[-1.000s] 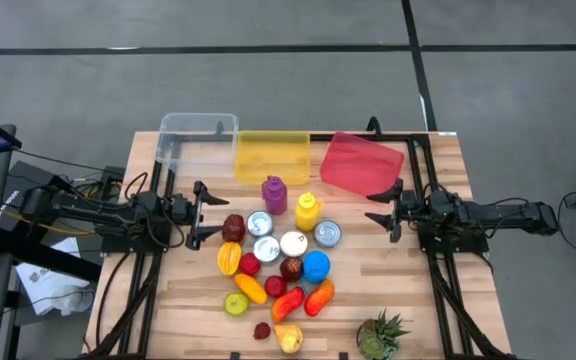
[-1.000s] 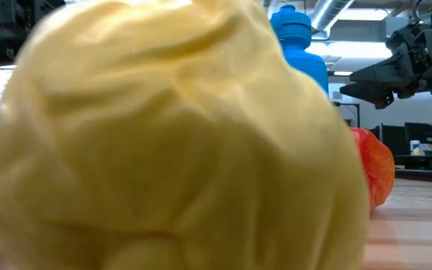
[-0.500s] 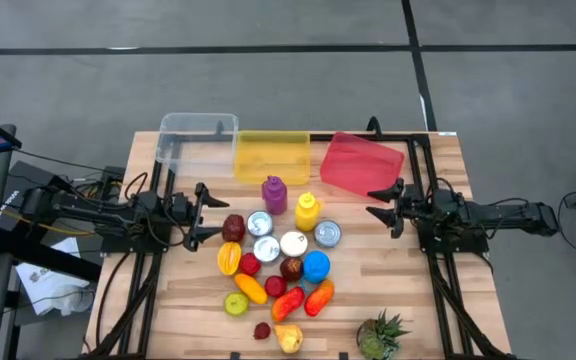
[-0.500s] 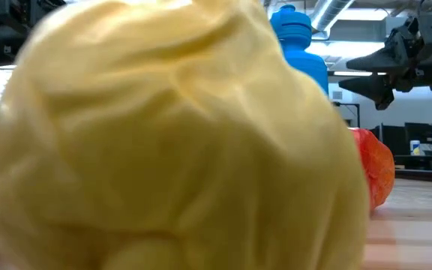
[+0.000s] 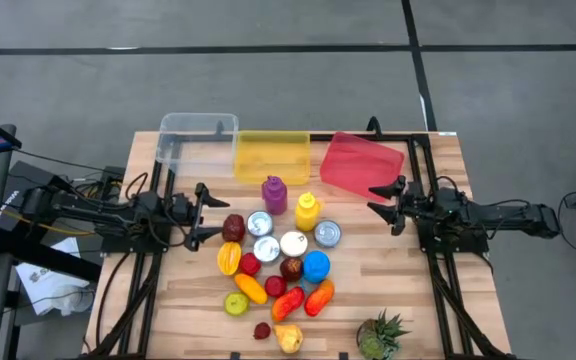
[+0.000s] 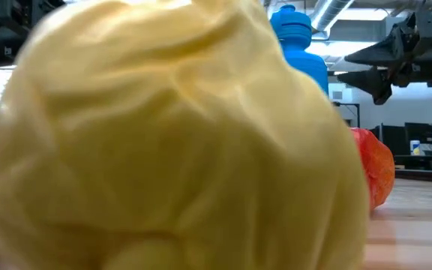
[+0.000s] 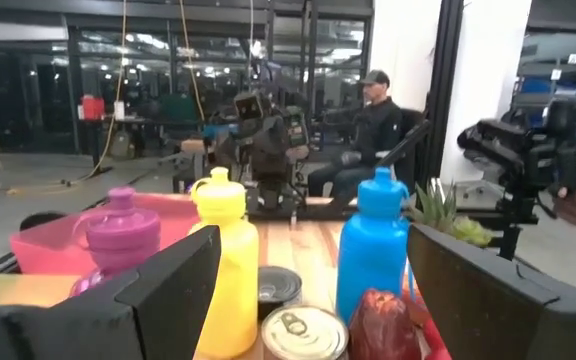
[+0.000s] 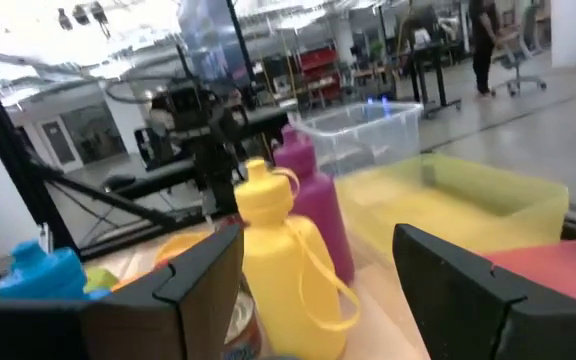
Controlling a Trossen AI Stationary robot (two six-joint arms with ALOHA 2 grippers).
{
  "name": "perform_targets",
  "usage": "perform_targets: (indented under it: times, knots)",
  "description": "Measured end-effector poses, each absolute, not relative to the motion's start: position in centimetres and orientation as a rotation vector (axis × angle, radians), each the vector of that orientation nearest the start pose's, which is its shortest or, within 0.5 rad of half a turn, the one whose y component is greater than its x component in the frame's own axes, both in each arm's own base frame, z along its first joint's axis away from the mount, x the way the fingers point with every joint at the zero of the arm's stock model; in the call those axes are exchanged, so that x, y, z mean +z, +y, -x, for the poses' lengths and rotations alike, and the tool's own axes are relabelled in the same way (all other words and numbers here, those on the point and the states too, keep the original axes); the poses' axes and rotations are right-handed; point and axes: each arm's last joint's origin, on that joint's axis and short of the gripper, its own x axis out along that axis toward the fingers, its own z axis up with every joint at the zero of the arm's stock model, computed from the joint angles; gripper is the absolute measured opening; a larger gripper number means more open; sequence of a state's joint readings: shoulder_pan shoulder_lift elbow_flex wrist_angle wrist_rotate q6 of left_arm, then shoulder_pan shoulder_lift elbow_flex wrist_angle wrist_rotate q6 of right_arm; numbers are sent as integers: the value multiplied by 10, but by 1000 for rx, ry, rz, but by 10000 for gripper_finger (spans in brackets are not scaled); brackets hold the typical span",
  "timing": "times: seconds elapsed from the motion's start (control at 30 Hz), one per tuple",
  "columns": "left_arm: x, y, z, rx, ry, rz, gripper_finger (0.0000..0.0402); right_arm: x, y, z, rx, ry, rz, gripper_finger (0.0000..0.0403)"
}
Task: Pick & Place Food Item
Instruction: Put the yellow water bottle into the pink bin
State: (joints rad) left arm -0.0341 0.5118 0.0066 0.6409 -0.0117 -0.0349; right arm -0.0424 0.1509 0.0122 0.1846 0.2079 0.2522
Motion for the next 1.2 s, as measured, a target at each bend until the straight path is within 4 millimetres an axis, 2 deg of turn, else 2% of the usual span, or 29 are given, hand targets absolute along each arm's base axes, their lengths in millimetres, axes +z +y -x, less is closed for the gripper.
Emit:
perform_targets:
  times: [0.07, 0.23, 0.43, 0.57, 0.67, 0.8, 0.93, 1.2]
  knots:
    - [177, -4, -130, -24, -111, 40, 315, 177, -11, -108, -248, -55, -221, 249]
    - [173, -4, -132, -19, -70, 40, 315, 205, -10, -118, -226, -62, -153, 255]
    - [170, -3, -134, -1, -45, 40, 315, 235, -11, -151, -208, 43, -116, 276]
    - [171, -3, -134, 4, -50, 40, 315, 238, -14, -185, -219, 161, -94, 293]
    - [171, -3, -134, 4, -55, 40, 315, 230, -15, -212, -220, 228, -62, 299]
    - [171, -3, -134, 3, -55, 41, 315, 217, -14, -244, -202, 173, -49, 301]
    - [170, -3, -134, 3, -44, 44, 315, 207, -16, -263, -176, 181, -44, 301]
    - [170, -3, -134, 3, -43, 44, 315, 235, -19, -285, -131, 229, -38, 301]
